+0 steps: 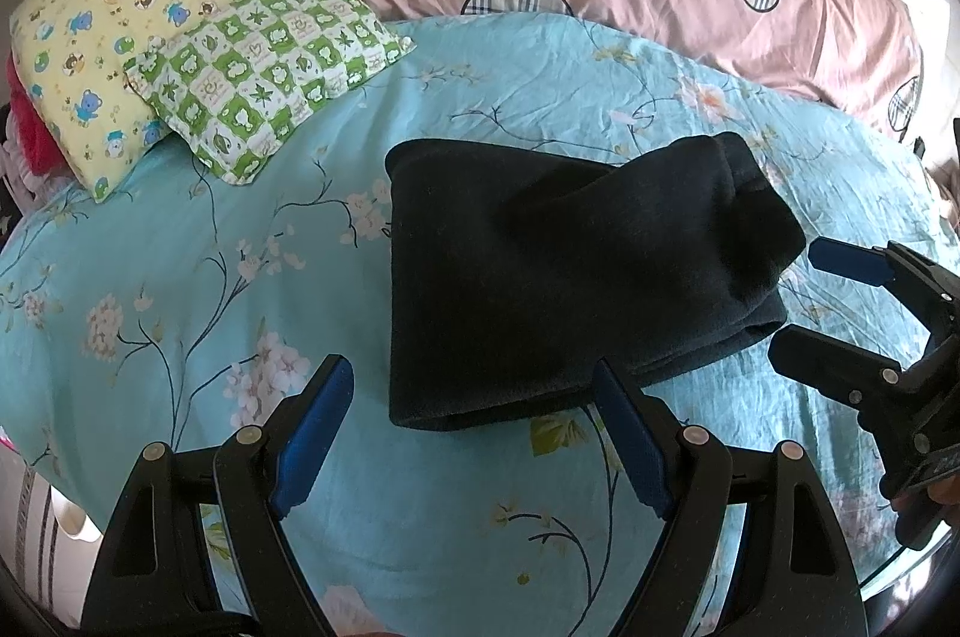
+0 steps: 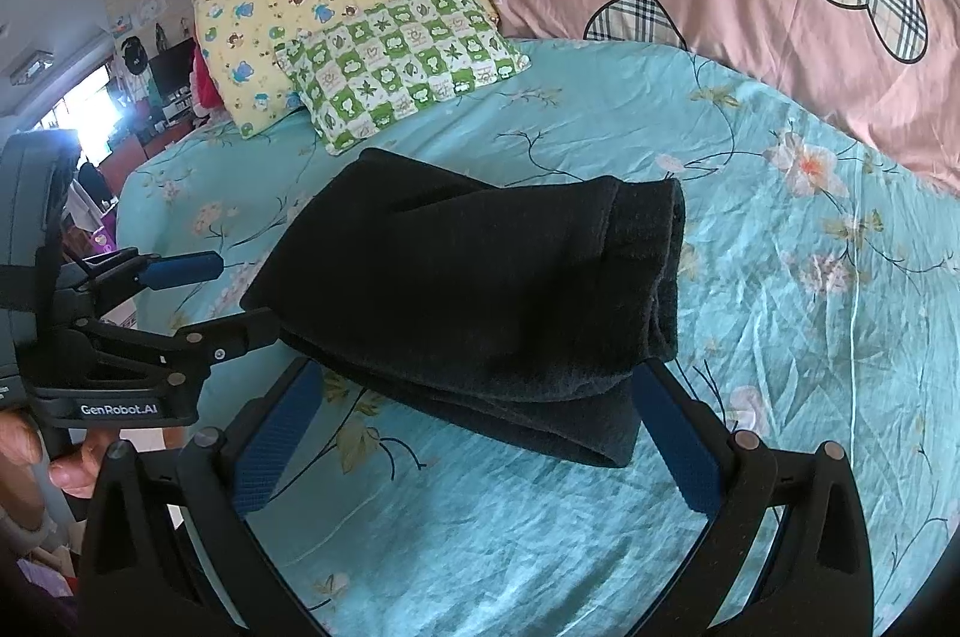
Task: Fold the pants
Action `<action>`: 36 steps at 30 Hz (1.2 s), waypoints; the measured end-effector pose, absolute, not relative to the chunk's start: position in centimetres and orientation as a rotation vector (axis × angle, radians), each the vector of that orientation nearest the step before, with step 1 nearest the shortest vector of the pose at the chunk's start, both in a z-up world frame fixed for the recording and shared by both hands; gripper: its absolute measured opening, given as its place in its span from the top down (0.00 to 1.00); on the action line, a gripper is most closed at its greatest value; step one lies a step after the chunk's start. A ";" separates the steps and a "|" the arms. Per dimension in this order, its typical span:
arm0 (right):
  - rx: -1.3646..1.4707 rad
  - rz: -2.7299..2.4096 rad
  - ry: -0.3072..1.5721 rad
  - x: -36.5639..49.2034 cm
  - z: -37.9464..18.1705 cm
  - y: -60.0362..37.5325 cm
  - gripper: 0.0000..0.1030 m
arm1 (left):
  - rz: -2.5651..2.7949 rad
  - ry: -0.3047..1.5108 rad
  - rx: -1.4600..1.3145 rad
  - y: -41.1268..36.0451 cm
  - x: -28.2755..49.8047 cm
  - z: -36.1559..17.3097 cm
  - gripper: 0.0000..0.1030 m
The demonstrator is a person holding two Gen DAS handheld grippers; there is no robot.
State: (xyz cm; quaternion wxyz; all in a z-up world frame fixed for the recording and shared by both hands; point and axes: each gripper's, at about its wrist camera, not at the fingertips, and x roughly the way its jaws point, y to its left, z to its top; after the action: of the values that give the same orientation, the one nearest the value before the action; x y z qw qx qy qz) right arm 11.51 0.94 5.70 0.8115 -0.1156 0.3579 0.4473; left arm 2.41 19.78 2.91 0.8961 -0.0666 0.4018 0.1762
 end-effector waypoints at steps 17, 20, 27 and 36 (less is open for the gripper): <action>-0.247 0.958 0.753 11.4 6.0 1.1 0.00 | 0.372 0.817 -0.134 20.1 2.5 3.4 0.20; -0.248 0.957 0.748 11.4 6.2 1.1 0.00 | 0.373 0.812 -0.137 20.2 2.6 3.6 0.20; -0.239 0.954 0.733 11.4 6.6 0.9 0.00 | 0.376 0.798 -0.139 20.3 2.6 4.2 0.20; -0.233 0.950 0.717 11.4 7.2 0.9 0.00 | 0.385 0.777 -0.132 20.2 2.9 4.5 0.20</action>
State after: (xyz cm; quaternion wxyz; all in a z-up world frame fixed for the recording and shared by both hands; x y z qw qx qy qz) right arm 11.35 0.93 7.22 0.8216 -0.1094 0.3371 0.4465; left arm 2.91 20.22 4.52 0.9054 -0.0638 0.3761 0.1862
